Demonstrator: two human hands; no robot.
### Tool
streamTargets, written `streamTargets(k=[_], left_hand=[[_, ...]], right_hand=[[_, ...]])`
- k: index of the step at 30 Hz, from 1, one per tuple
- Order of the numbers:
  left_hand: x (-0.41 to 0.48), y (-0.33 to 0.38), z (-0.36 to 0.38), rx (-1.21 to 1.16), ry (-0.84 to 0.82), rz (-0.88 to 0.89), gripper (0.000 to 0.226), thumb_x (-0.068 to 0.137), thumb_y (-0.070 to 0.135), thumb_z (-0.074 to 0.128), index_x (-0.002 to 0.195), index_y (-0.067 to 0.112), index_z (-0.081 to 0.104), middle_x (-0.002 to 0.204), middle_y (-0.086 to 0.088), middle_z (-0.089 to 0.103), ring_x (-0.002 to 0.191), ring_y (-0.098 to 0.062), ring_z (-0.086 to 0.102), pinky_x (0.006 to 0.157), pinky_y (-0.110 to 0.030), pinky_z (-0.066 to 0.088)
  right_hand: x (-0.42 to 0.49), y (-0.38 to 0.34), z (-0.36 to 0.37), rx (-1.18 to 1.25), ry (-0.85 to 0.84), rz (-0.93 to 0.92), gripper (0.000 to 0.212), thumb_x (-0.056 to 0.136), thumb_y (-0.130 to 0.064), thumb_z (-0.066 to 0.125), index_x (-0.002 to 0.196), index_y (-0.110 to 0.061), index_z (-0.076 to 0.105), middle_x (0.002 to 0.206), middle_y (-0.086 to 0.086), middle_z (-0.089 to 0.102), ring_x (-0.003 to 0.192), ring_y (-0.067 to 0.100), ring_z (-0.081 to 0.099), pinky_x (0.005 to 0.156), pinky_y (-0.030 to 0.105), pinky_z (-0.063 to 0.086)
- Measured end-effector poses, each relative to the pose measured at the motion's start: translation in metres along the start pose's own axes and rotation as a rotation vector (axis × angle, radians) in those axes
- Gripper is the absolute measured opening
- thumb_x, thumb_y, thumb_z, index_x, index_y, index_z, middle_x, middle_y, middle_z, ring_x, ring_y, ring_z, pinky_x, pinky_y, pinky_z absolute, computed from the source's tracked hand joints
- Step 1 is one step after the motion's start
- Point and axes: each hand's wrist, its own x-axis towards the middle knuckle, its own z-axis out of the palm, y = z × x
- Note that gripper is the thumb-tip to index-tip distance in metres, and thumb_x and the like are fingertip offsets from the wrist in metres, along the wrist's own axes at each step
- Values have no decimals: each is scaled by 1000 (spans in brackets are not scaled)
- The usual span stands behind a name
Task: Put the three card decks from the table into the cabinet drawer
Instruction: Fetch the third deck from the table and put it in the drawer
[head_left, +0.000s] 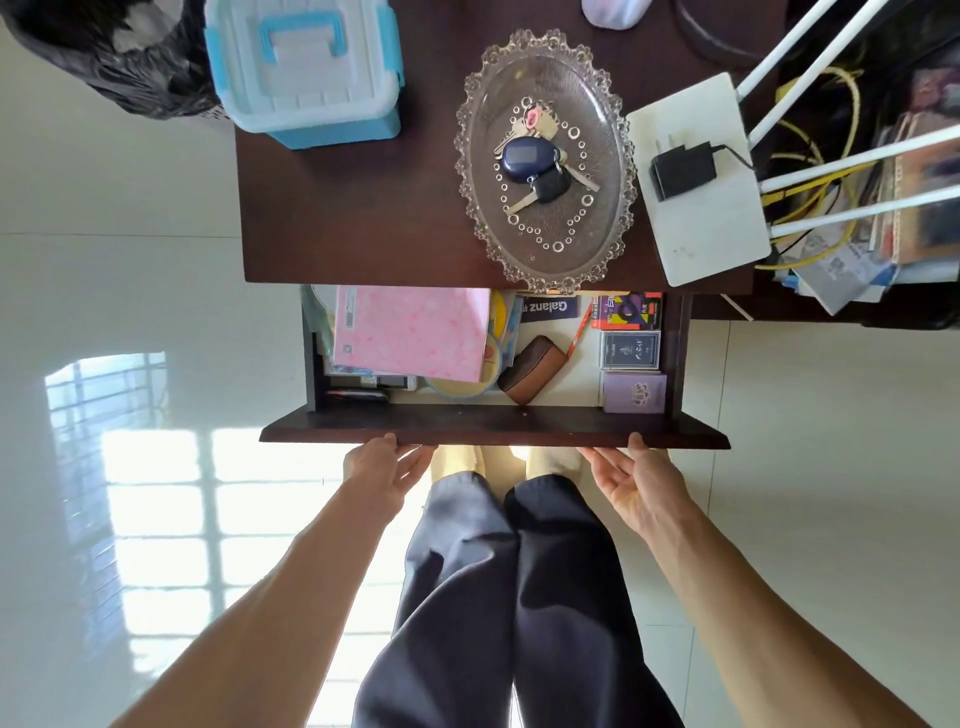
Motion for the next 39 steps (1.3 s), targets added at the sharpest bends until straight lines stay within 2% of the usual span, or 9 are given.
streamTargets(k=[4,8,11,14,20,25,31,35,39], left_hand=[[-1,13,8,9,17,29,20,100,1,42,114,-2,56,95,-25,71,84,-36,73,73,-35,60],[0,21,12,1,15,38,19,99,2,48,113,-4,58,107,-28,71,96,-38,73,80,-38,60],[1,31,21,-13,17,48,15,99,3,49,109,0,60,101,-25,72,89,-34,75,73,-34,62],[2,43,31,-31,21,54,10,99,6,52,97,5,62,98,-23,75,84,-31,77,76,-35,62],[-1,64,53,-52,22,99,14,98,13,55,106,9,65,93,-17,78,81,-26,78,85,-35,61],[-3,76,64,-178,-51,114,17,98,7,53,113,4,61,80,-16,78,85,-32,77,86,-38,61],[-3,93,68,-292,-145,138,25,100,24,48,111,4,59,106,-24,73,85,-37,76,83,-40,61],[-2,105,71,-349,-172,160,36,99,36,47,109,3,60,105,-25,71,84,-38,76,86,-44,60],[-2,115,77,-342,-213,191,44,97,43,48,112,3,60,106,-22,71,83,-37,76,86,-46,60]], right_hand=[[-4,-7,13,20,-15,-4,36,110,-14,38,146,-16,41,135,30,60,112,46,68,54,29,62],[-4,-13,19,63,-41,-20,31,111,-12,37,141,-20,40,136,31,59,107,45,70,59,31,64],[1,-22,27,73,-60,-26,44,110,-14,39,152,-27,33,137,32,58,106,46,71,59,32,63],[5,-30,39,92,-69,-38,51,110,-17,41,156,-32,28,143,30,54,107,45,72,59,32,62],[9,-44,63,135,-96,-94,54,108,-23,47,157,-35,29,144,26,56,96,39,77,60,31,62],[9,-57,77,192,-157,-87,50,108,-29,45,155,-38,32,142,25,57,102,43,75,64,35,62],[4,-77,97,230,-226,-100,52,104,-57,38,151,-36,42,134,31,59,105,47,72,69,39,63],[4,-91,109,258,-229,-83,68,99,-70,30,159,-39,25,119,33,60,108,49,71,84,42,62],[1,-99,120,214,-200,-104,67,100,-68,29,160,-40,20,118,30,60,108,46,71,79,39,62]])
